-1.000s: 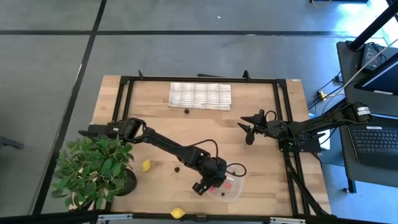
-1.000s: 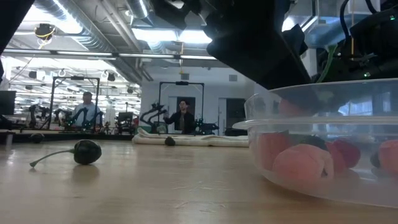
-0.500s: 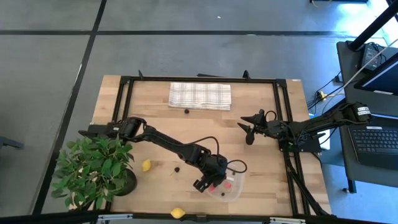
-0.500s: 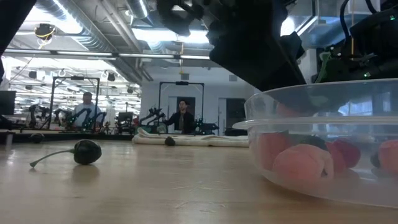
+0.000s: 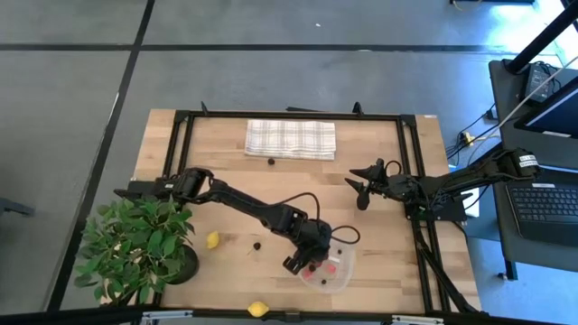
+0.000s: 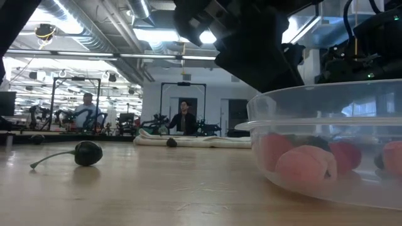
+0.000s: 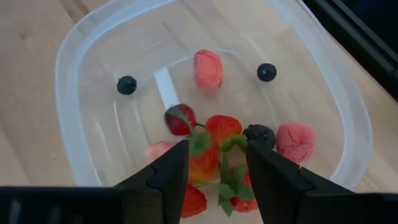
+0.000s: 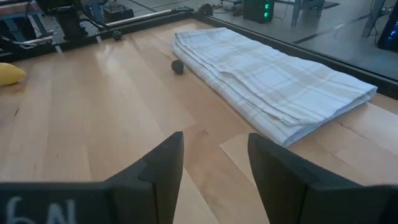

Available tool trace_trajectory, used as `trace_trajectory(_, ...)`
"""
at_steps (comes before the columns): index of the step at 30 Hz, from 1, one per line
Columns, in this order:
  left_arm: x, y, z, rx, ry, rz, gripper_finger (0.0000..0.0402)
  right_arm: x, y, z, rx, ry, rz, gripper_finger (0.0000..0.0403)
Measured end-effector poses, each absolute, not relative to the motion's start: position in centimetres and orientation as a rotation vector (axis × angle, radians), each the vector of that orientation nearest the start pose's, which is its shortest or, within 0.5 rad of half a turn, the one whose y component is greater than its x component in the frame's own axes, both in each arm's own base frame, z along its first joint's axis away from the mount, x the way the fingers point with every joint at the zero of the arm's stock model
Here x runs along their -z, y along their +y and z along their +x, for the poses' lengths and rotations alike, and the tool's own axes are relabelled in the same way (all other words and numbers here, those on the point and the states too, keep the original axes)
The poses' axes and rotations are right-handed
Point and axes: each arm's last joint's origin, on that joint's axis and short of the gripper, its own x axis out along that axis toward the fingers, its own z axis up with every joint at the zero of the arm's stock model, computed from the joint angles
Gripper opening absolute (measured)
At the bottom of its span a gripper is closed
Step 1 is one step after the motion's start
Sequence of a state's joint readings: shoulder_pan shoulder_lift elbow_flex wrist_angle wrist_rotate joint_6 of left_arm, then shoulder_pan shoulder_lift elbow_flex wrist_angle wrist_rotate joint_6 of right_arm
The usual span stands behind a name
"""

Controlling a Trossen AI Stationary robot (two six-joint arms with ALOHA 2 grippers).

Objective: Pick and placing Produce into tupperware
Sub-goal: Put the dark purple blackberry into the transparent bin

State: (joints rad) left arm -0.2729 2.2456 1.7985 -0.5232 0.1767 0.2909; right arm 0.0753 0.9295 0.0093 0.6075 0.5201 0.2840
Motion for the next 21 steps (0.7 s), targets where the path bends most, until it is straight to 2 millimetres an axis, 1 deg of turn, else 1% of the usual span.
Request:
trace_trajectory(7, -17.8, -13.5, 46.5, 0.557, 0.93, 0.313, 0.0159, -12.8, -0.3, 14.7, 0.48, 0.236, 0.184, 0.0182)
trace_trajectory(9, -18.3, -13.1, 46.1, 0.554, 0.954, 0.312, 0.0159, -12.8, -0.3, 14.7, 0.48, 0.236, 0.184, 0.0182)
trace_trajectory(12, -20.9, -11.8, 45.7, 0.532, 0.929, 0.301, 0.0159, -12.8, -0.3, 14.7, 0.48, 0.236, 0.184, 0.0182)
trace_trajectory(15, -23.5, -9.9, 45.1, 0.496, 0.905, 0.285, 0.0159, -12.8, -0.3, 14.7, 0.48, 0.236, 0.184, 0.0182)
trace_trajectory(19, -27.2, -6.7, 44.1, 0.429, 0.852, 0.259, 0.016, -12.8, -0.3, 14.7, 0.48, 0.239, 0.183, 0.0182)
trace_trajectory(21, -29.0, -4.9, 43.2, 0.396, 0.836, 0.253, 0.016, -12.8, -0.3, 14.7, 0.48, 0.238, 0.184, 0.0182)
